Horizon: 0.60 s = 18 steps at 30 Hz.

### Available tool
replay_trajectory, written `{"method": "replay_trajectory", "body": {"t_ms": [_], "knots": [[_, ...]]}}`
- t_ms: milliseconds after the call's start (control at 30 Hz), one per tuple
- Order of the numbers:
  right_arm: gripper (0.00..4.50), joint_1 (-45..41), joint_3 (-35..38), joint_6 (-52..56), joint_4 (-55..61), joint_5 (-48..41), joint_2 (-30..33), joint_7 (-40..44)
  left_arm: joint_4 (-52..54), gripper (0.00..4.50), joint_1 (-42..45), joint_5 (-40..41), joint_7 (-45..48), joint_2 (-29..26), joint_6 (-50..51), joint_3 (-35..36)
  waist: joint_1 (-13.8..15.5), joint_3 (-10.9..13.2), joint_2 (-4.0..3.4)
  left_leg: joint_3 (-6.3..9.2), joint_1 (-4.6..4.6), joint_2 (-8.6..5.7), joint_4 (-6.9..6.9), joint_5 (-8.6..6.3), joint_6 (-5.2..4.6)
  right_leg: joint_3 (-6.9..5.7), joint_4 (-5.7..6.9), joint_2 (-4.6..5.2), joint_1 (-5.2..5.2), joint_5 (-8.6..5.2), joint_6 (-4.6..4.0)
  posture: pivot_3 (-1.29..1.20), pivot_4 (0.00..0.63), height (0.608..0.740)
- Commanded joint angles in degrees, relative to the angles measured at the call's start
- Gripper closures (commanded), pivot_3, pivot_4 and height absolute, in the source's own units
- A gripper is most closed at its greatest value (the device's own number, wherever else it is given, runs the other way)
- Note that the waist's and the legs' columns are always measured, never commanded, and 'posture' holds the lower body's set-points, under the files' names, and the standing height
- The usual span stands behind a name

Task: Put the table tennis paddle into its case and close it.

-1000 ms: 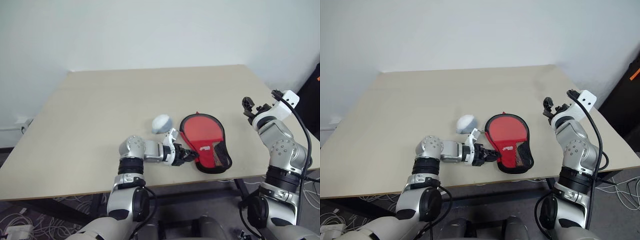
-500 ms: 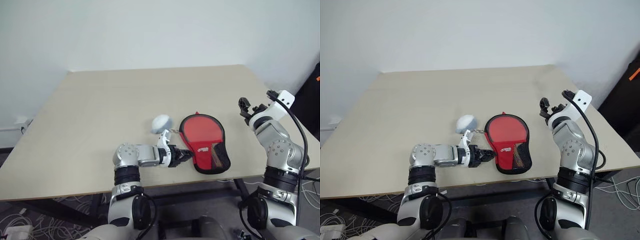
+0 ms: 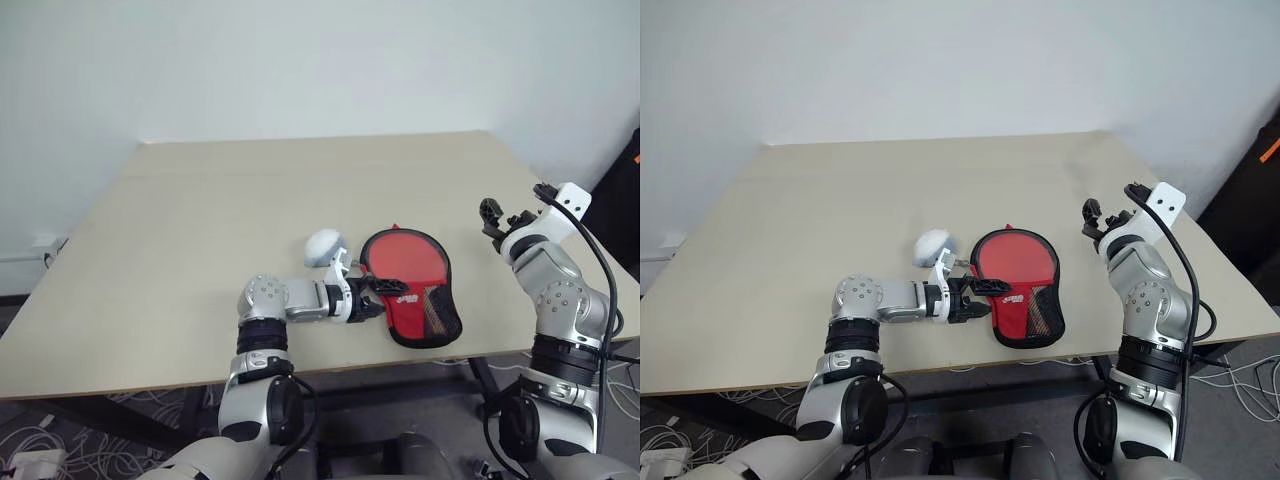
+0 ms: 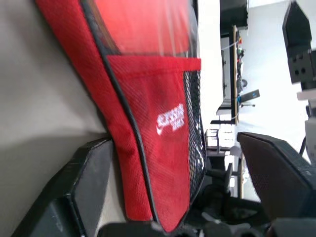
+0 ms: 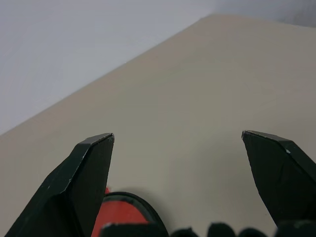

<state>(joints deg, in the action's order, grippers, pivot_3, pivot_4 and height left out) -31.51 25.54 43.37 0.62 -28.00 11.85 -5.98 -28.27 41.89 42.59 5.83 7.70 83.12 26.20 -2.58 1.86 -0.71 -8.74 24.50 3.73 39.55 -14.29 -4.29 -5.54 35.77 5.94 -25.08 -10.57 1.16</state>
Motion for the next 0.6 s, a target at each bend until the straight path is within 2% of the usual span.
{"method": "replay_trajectory", "body": {"t_ms": [33, 300, 333, 367, 567, 600], "knots": [[0.0, -0.7, 0.1, -1.3, 2.0, -0.1, 0.4, -0.2, -3.3, 0.2, 3.4, -0.8, -1.8, 3.6, -4.4, 0.4, 0.0, 0.0, 0.0, 0.04, 0.0, 0.0, 0.04, -0.01, -0.01, -0.03, 0.0, 0.0, 0.04, 0.0, 0.0, 0.0, 0.0, 0.724], [0.0, -0.3, 0.3, -1.6, 2.3, 0.1, 0.4, -0.9, -4.5, 0.2, 2.2, 0.1, 0.0, 5.8, -5.0, -4.2, 0.1, 0.0, -0.01, 0.15, 0.0, -0.07, 0.13, -0.04, -0.05, -0.03, -0.01, 0.02, 0.17, -0.01, 0.02, 0.0, 0.0, 0.724], [0.0, -0.3, 0.4, -1.6, 2.3, 0.1, 0.4, -0.9, -4.5, 0.58, 1.8, -0.2, -0.2, 6.1, -5.0, -4.9, 0.2, 0.0, -0.02, 0.15, 0.0, -0.08, 0.13, -0.04, -0.06, -0.03, -0.01, 0.02, 0.17, -0.01, 0.02, 0.0, 0.0, 0.724], [0.0, -0.3, 0.4, -1.6, 2.2, 0.1, 0.4, -1.0, -4.5, 0.77, 1.3, -0.2, 0.1, 6.2, -4.7, -5.5, 0.2, 0.0, -0.02, 0.15, 0.0, -0.09, 0.13, -0.04, -0.07, -0.03, -0.01, 0.02, 0.17, -0.01, 0.02, 0.0, 0.0, 0.724], [0.0, -0.5, 0.3, -2.0, 1.7, 0.1, 0.4, -1.1, -4.2, 2.85, 0.2, -0.2, 1.4, 6.4, -4.7, -8.8, 0.0, 0.0, -0.03, 0.13, 0.03, -0.08, 0.11, -0.03, -0.13, 0.0, -0.02, 0.02, 0.11, -0.01, 0.01, 0.0, 0.0, 0.724], [0.0, -0.5, 0.3, -2.0, 1.7, 0.1, 0.3, -1.1, -4.5, 2.85, 0.3, -0.4, 1.1, 6.3, -4.5, -9.0, 0.0, 0.0, -0.03, 0.12, 0.04, -0.08, 0.1, -0.02, -0.13, 0.01, -0.02, 0.01, 0.09, -0.01, 0.01, 0.0, 0.0, 0.724]]}}
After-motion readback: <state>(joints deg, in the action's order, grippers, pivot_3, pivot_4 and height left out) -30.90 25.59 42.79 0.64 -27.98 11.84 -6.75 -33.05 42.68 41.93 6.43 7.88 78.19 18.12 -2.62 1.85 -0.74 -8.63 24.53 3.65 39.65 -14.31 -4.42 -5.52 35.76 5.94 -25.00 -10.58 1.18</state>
